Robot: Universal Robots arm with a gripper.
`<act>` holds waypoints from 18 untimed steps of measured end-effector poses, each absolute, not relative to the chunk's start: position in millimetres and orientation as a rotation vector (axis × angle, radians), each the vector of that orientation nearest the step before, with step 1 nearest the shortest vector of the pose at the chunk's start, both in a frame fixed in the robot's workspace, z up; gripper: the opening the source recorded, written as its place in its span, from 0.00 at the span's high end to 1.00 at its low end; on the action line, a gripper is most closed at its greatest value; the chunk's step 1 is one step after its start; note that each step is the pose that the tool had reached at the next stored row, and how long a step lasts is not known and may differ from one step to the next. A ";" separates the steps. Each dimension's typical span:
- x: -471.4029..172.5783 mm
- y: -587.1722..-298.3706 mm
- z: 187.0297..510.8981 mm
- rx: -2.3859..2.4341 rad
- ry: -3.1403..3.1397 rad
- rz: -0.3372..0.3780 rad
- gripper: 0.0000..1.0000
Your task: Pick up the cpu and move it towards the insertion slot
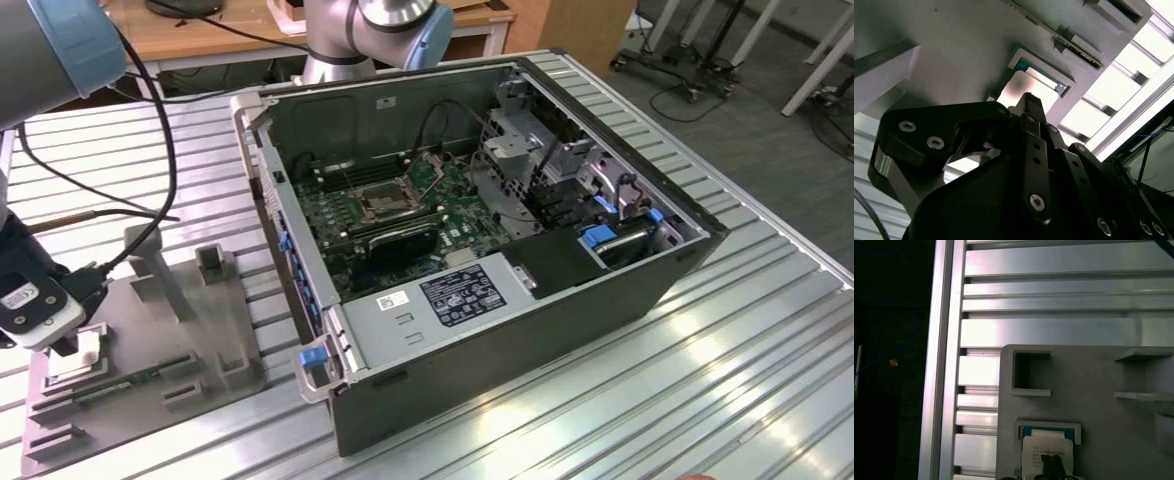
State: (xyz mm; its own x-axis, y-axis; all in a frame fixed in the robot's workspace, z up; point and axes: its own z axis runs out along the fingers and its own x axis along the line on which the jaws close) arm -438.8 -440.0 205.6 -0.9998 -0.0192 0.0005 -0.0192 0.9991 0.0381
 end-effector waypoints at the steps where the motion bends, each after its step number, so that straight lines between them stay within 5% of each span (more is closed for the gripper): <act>1: -438.9 -440.0 205.6 0.030 -3.140 -0.060 0.89; 6: -438.8 -440.0 205.4 0.030 -3.140 -0.060 0.89; 18: -438.8 -440.0 205.2 0.030 -3.140 -0.060 0.42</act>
State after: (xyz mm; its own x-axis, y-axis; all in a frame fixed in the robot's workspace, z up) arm -438.8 -440.0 205.2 -0.9998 -0.0191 0.0004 -0.0191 0.9991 0.0381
